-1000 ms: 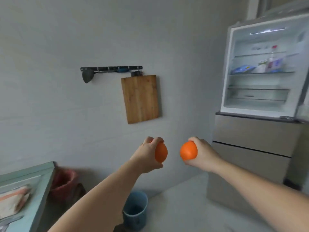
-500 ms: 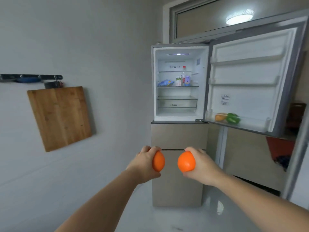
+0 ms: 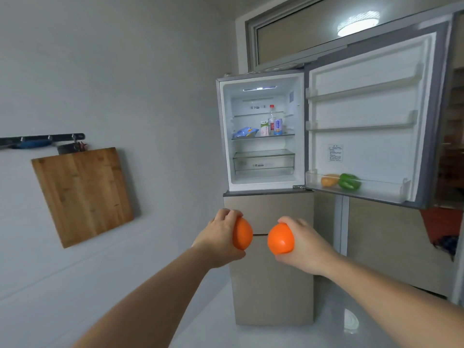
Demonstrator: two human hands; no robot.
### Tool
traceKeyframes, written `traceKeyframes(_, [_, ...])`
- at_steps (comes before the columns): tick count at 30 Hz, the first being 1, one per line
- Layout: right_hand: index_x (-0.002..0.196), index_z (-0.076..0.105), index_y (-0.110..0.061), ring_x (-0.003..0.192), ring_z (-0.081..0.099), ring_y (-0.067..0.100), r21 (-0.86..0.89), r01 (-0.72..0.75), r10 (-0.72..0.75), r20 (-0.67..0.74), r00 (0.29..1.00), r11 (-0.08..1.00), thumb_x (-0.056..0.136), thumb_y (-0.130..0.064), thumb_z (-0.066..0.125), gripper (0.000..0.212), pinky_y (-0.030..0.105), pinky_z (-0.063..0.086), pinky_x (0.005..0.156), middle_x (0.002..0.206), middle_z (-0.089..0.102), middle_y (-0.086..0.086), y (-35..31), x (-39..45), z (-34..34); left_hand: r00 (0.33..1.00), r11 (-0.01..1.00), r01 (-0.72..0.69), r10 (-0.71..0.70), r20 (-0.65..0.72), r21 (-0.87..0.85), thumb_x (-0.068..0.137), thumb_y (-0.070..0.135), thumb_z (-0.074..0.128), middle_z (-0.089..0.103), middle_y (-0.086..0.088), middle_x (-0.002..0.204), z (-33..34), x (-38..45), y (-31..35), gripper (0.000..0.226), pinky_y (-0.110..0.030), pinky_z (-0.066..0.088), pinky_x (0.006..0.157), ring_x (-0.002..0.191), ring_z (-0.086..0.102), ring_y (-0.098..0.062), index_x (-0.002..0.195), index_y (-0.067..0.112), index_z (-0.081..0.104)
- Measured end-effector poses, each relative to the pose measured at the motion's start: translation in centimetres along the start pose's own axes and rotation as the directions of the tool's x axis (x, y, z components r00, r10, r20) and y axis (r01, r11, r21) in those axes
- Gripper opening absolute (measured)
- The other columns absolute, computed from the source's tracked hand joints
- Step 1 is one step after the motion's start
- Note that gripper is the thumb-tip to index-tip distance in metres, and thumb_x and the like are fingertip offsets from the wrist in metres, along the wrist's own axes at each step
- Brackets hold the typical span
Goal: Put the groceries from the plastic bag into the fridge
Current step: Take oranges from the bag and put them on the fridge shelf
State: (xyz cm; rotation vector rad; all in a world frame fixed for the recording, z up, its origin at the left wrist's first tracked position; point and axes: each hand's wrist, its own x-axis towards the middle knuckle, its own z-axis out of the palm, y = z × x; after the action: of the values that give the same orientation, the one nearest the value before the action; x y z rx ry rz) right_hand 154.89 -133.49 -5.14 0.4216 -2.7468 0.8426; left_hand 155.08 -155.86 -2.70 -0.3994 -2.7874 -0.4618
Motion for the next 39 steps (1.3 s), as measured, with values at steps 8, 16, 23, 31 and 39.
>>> traceKeyframes(8, [0.138, 0.034, -0.028, 0.119, 0.048, 0.023, -0.011, 0.02, -0.021, -0.042, 0.999, 1.0, 0.072, -0.032, 0.078, 0.079, 0.028, 0.042, 0.093, 0.136, 0.038, 0.002, 2.6, 8.0, -0.3, 0.999, 0.999, -0.006, 0.004, -0.039, -0.032, 0.073, 0.033, 0.079, 0.03, 0.005, 0.147, 2.5, 8.7, -2.3, 0.093, -0.04, 0.048, 0.098, 0.128, 0.041, -0.025, 0.148, 0.029, 0.023])
traceKeyframes(16, [0.138, 0.031, -0.035, 0.116, 0.05, 0.021, -0.119, -0.043, 0.035, -0.071, 0.997, 0.992, 0.071, -0.041, 0.077, 0.082, 0.034, 0.046, 0.093, 0.136, 0.037, -0.004, 6.8, 21.6, -0.2, 0.996, 0.991, -0.068, 0.062, -0.058, -0.111, 0.073, 0.034, 0.08, 0.034, 0.006, 0.146, 4.7, 23.7, -7.5, 0.093, -0.039, 0.047, 0.097, 0.125, 0.043, -0.024, 0.146, 0.031, 0.023])
traceKeyframes(23, [0.136, 0.029, -0.036, 0.113, 0.051, 0.02, -0.106, -0.081, 0.069, -0.112, 0.991, 0.991, 0.071, -0.044, 0.077, 0.081, 0.033, 0.047, 0.089, 0.133, 0.037, -0.005, 10.2, 31.5, 0.8, 0.993, 0.979, -0.104, 0.093, -0.07, -0.176, 0.073, 0.036, 0.078, 0.032, 0.009, 0.144, 7.8, 34.1, -10.7, 0.088, -0.038, 0.049, 0.095, 0.123, 0.044, -0.021, 0.143, 0.033, 0.025])
traceKeyframes(31, [0.139, 0.027, -0.035, 0.114, 0.05, 0.02, -0.061, -0.058, 0.051, -0.114, 0.992, 0.996, 0.073, -0.042, 0.076, 0.082, 0.034, 0.047, 0.092, 0.136, 0.036, -0.004, 16.7, 42.1, 1.9, 0.993, 0.985, -0.105, 0.095, -0.072, -0.139, 0.074, 0.039, 0.078, 0.03, 0.011, 0.145, 12.6, 45.1, -12.3, 0.089, -0.033, 0.049, 0.095, 0.124, 0.043, -0.021, 0.144, 0.032, 0.025])
traceKeyframes(39, [0.135, 0.032, -0.035, 0.111, 0.051, 0.02, 0.02, -0.019, 0.021, -0.114, 0.993, 1.0, 0.07, -0.041, 0.078, 0.081, 0.034, 0.048, 0.091, 0.134, 0.038, -0.003, 23.7, 55.0, 1.6, 0.991, 0.989, 0.014, -0.034, -0.129, -0.149, 0.072, 0.036, 0.078, 0.03, 0.009, 0.143, 14.4, 56.6, -13.0, 0.087, -0.035, 0.05, 0.092, 0.119, 0.047, -0.021, 0.143, 0.03, 0.029])
